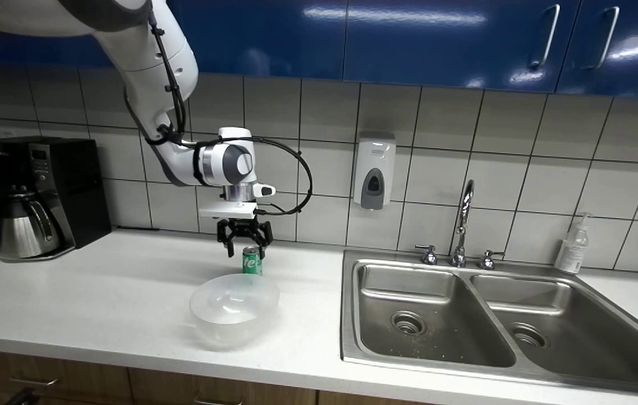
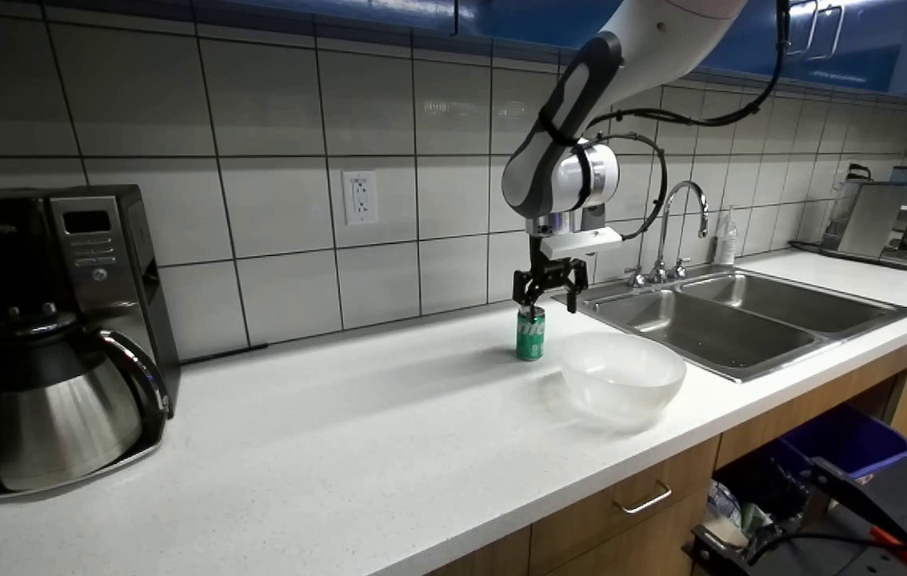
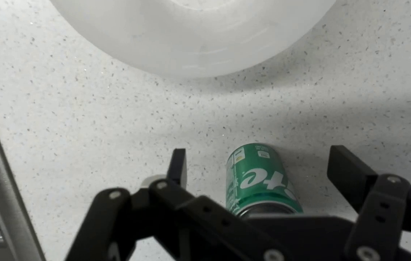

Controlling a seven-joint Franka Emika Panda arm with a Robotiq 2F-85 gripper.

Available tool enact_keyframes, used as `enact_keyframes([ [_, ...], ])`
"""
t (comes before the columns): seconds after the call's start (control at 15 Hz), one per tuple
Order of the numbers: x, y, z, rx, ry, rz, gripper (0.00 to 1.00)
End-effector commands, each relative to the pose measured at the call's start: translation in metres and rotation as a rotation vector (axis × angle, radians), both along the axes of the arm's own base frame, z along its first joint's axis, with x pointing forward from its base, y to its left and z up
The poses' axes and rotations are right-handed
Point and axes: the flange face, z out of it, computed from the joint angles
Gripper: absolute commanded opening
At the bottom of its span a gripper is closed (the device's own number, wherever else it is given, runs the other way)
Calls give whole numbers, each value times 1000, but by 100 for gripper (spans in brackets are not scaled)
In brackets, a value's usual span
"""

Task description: Move the can from the counter to the bowl

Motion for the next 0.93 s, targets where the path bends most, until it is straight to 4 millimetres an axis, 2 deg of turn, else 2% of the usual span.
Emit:
enact_keyframes([
  [0.0, 19, 0, -8, 43, 31, 18, 100],
  [0.47, 37, -10, -33, 21, 81, 3, 100],
  [0.87, 54, -9, -42, 23, 78, 5, 100],
])
